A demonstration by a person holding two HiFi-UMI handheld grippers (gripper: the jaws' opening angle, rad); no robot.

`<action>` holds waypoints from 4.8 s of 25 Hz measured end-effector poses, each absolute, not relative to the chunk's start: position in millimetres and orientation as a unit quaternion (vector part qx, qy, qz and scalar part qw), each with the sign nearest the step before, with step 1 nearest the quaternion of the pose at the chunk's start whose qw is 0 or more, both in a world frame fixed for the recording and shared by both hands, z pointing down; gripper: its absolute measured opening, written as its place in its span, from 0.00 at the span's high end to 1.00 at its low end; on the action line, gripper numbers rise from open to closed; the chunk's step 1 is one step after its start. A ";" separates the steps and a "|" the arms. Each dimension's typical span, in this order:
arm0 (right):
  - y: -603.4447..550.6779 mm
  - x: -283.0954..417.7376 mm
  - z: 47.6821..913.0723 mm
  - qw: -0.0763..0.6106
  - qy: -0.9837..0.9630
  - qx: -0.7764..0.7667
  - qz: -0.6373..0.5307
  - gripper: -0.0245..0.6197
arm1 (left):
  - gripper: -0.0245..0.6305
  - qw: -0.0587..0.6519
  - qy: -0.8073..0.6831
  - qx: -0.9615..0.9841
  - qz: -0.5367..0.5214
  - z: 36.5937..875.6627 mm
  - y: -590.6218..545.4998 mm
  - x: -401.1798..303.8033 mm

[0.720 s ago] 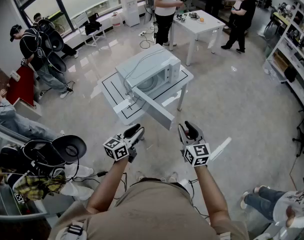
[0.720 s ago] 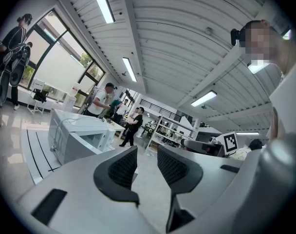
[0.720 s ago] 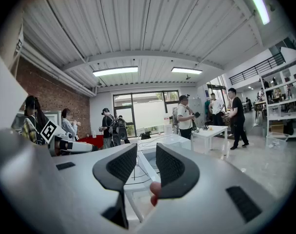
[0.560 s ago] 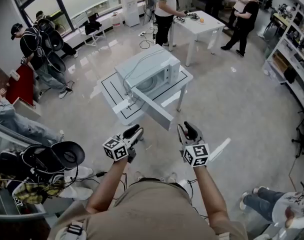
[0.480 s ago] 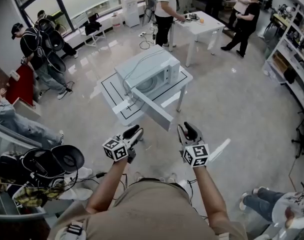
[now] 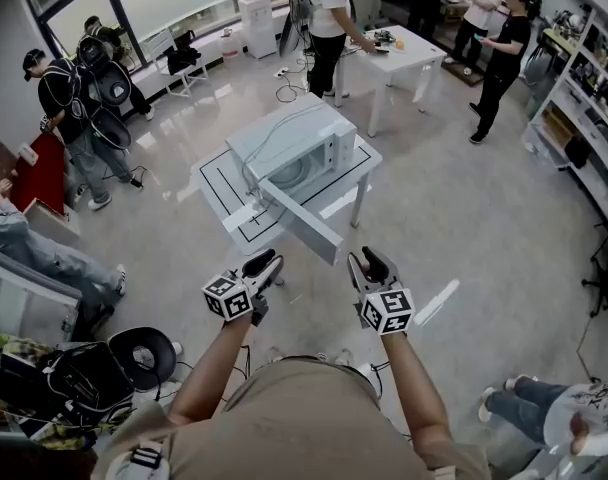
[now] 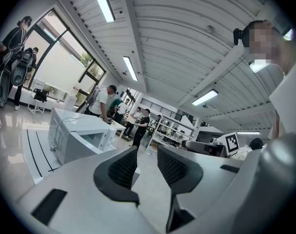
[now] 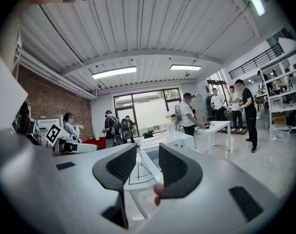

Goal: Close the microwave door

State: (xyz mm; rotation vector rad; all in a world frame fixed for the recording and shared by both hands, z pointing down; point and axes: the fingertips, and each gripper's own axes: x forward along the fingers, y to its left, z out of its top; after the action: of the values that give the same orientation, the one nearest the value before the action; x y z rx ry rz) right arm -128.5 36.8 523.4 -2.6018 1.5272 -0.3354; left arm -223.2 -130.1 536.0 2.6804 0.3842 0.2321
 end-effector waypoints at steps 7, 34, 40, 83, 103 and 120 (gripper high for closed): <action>38.5 -122.5 521.2 0.036 0.509 -0.855 -0.094 0.76 | 0.78 0.202 0.136 0.967 0.078 530.8 -128.1 -213.5; 21.1 -106.9 614.7 -0.046 0.526 -0.837 -0.143 0.75 | 0.78 0.197 0.126 0.963 0.131 568.8 -82.5 -193.5; -7.5 -94.9 672.4 -0.074 0.509 -0.841 -0.167 0.75 | 0.78 0.189 0.140 0.961 0.142 584.3 -98.5 -175.2; -30.3 26.2 724.9 -0.136 0.516 -0.831 -0.158 0.75 | 0.79 0.168 0.166 0.962 0.134 628.8 -146.0 -76.7; -49.6 94.0 730.9 -0.132 0.636 -0.744 -0.158 0.75 | 0.79 0.183 0.009 0.977 0.105 619.7 -132.8 -42.0; -87.3 150.5 728.2 -0.168 0.619 -0.753 -0.148 0.73 | 0.79 0.230 -0.034 0.971 0.058 622.5 -204.8 -21.8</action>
State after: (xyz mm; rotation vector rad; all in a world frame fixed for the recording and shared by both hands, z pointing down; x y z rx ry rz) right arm 150.5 -87.3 728.2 -2.6570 2.1840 -0.5205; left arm -21.8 -204.8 622.5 2.6700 -0.0934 0.1600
